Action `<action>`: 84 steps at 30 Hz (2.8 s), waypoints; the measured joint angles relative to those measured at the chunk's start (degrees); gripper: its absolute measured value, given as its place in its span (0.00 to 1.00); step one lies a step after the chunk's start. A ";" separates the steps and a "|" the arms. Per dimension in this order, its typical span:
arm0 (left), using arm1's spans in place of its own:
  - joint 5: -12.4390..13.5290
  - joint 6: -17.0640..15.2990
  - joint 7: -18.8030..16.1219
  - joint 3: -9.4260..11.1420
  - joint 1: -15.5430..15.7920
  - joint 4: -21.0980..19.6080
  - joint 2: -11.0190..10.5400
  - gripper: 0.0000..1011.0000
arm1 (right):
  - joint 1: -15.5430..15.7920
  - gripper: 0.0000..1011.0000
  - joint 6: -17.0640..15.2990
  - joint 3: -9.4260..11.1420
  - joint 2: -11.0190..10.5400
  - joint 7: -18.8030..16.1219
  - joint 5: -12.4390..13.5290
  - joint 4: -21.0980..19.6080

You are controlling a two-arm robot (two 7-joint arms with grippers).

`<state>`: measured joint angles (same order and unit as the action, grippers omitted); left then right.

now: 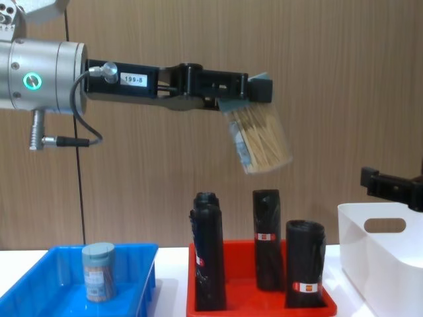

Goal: Pick the cotton swabs from the blue box and place them into the white box.

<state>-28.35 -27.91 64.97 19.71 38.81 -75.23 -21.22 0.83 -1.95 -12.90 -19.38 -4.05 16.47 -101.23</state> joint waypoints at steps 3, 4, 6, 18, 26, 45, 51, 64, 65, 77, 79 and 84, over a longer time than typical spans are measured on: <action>0.08 -0.02 0.20 0.05 0.10 0.05 0.02 0.67 | -0.03 0.99 0.00 0.11 -0.18 -0.61 0.00 -0.05; 0.10 -0.02 0.24 0.07 0.12 0.06 0.02 0.67 | -0.05 0.99 0.00 0.14 -0.26 -0.83 0.00 -0.07; 0.15 -0.04 0.37 0.10 0.18 0.10 0.03 0.67 | -0.12 0.99 0.00 0.31 -0.55 -1.79 0.05 -0.17; 0.27 -0.09 0.72 0.20 0.34 0.20 0.08 0.67 | -0.94 0.99 -0.35 1.61 -3.21 -9.01 0.77 -0.68; 0.31 -0.09 0.83 0.24 0.38 0.24 0.09 0.67 | -1.92 0.99 -0.39 2.56 -5.37 -16.09 1.53 -0.62; 0.35 -0.08 0.93 0.24 0.43 0.24 0.09 0.67 | -6.96 0.99 -3.81 3.97 -9.46 -34.19 4.63 1.32; 0.35 -0.08 0.93 0.24 0.43 0.24 0.09 0.67 | -10.10 0.99 -7.66 4.21 -10.11 -38.96 6.19 2.93; 0.34 -0.08 0.93 0.24 0.43 0.24 0.08 0.67 | -17.38 0.99 -15.13 3.47 -10.17 -47.72 6.14 7.07; 0.34 -0.08 0.93 0.24 0.43 0.24 0.09 0.67 | -17.79 0.99 -15.59 3.40 -10.12 -48.34 6.10 7.33; 0.34 -0.08 0.92 0.23 0.43 0.24 0.09 0.67 | -24.16 0.99 -20.11 1.55 -8.84 -55.91 4.83 11.87; 0.34 -0.08 0.92 0.24 0.43 0.24 0.09 0.67 | -25.17 0.99 -20.68 1.07 -8.50 -57.11 4.60 12.73; 0.34 -0.08 0.92 0.23 0.43 0.24 0.08 0.67 | -26.81 0.99 -21.62 0.23 -7.89 -59.19 4.09 13.92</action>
<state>-28.01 -27.99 65.90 19.94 39.23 -74.99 -21.14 -25.98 -23.57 -12.67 -27.27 -63.25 20.56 -87.32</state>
